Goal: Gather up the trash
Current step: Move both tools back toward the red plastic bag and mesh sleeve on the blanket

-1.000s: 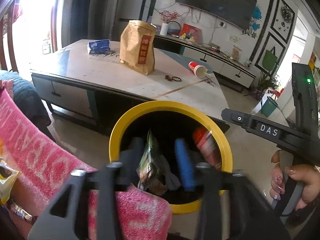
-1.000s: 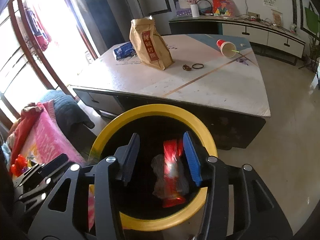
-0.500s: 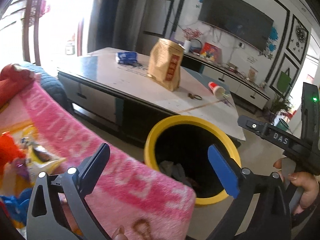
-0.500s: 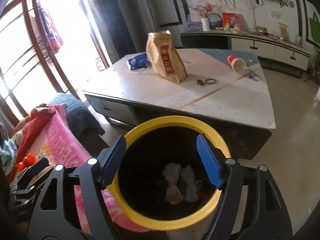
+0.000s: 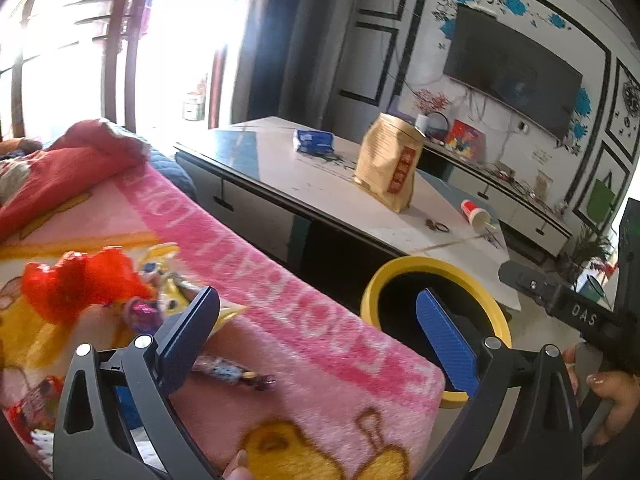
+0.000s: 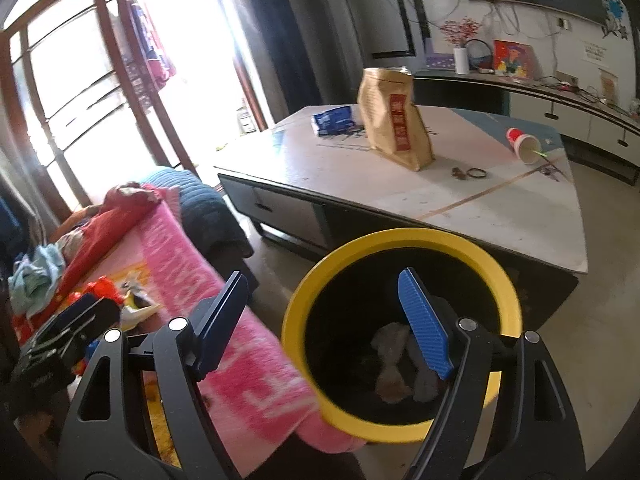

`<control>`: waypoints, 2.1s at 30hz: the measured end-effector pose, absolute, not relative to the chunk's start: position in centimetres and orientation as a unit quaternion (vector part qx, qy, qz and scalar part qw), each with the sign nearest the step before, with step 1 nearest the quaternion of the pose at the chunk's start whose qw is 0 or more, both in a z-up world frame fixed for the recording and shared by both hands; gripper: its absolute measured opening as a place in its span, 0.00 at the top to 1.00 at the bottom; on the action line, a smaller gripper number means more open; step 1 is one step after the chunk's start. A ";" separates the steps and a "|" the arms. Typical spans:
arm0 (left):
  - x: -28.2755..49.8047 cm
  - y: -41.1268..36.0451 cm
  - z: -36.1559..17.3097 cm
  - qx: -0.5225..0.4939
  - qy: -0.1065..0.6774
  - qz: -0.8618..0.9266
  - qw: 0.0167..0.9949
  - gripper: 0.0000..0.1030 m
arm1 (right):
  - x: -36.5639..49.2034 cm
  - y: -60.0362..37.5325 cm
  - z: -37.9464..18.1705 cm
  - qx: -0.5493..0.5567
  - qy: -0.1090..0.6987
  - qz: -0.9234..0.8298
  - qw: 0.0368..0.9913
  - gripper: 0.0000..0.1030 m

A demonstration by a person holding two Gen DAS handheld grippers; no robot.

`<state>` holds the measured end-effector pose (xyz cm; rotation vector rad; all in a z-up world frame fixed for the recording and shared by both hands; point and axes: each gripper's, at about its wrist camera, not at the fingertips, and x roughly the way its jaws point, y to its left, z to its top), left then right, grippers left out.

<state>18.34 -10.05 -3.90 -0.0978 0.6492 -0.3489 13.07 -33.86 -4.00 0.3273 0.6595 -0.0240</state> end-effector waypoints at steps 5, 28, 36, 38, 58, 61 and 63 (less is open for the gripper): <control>17.6 -8.5 -3.4 -0.052 0.308 -0.153 0.938 0.07 | 12.8 -32.1 -3.7 0.151 0.322 0.013 0.935 0.33; 15.8 -0.8 -3.1 -0.092 0.292 -0.078 0.949 0.07 | 11.2 -23.1 -3.0 0.111 0.330 0.120 0.930 0.32; 15.6 2.9 -3.3 -0.111 0.289 -0.041 0.950 0.07 | 10.8 -19.8 -3.6 0.094 0.343 0.159 0.921 0.32; 15.6 3.9 -3.3 -0.116 0.289 -0.032 0.950 0.07 | 10.7 -18.9 -3.8 0.089 0.348 0.170 0.918 0.32; 17.0 11.7 -5.6 -0.152 0.312 0.025 0.937 0.07 | 11.8 -10.2 -6.0 0.044 0.399 0.260 0.878 0.32; 17.8 12.2 -6.0 -0.160 0.319 0.020 0.934 0.07 | 12.2 -9.1 -6.7 0.041 0.412 0.266 0.870 0.32; 18.6 12.6 -6.2 -0.169 0.327 0.012 0.930 0.07 | 12.5 -8.6 -7.0 0.040 0.417 0.270 0.867 0.32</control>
